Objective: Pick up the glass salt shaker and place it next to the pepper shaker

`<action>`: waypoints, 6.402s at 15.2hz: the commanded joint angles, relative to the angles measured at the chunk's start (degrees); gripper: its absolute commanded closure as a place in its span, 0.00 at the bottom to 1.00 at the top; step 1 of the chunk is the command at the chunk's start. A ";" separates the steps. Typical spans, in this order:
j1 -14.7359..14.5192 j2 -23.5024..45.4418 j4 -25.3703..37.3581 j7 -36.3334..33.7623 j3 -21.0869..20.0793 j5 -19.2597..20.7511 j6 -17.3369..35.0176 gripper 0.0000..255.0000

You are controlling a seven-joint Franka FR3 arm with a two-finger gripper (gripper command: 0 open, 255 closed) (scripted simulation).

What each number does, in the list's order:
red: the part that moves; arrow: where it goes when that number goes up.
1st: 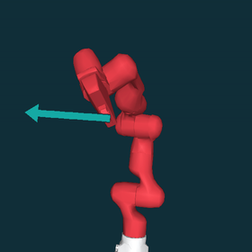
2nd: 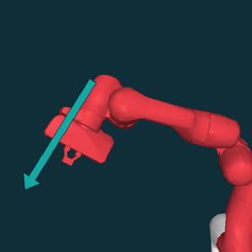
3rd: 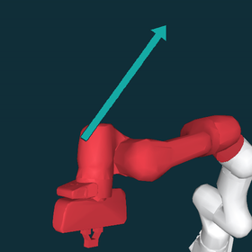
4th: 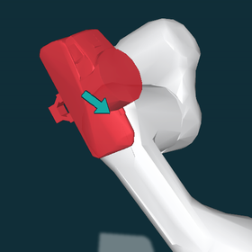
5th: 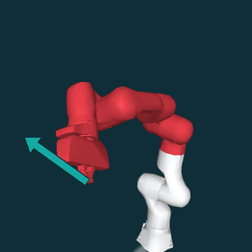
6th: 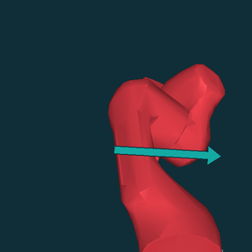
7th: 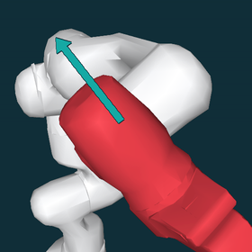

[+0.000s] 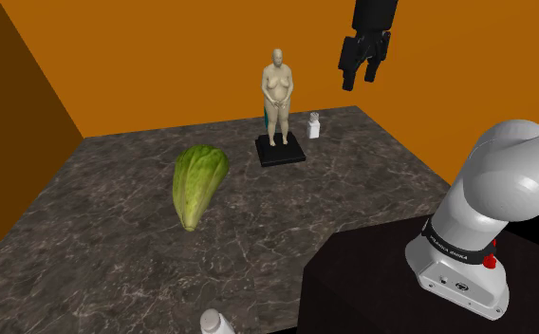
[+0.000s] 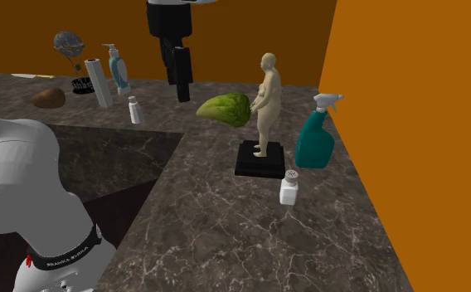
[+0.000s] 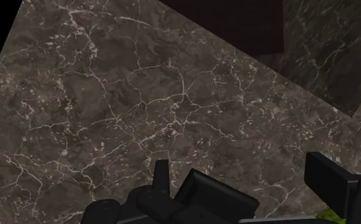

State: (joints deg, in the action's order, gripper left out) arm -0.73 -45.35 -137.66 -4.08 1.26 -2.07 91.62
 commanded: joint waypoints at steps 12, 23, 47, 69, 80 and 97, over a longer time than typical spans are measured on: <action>2.88 14.20 -4.22 6.33 5.80 4.61 22.64 0.00; 4.20 35.30 1.69 13.34 11.68 3.98 42.29 0.00; 4.11 41.40 0.93 15.03 12.27 2.15 49.35 1.00; 4.28 33.77 9.40 13.30 11.54 4.24 33.41 1.00; 4.22 31.84 16.07 12.97 11.14 4.50 24.84 1.00; -0.96 15.56 3.53 -4.22 -1.36 3.92 20.63 1.00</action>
State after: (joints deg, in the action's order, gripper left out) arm -1.16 -28.35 -132.60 -6.68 1.10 2.19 112.23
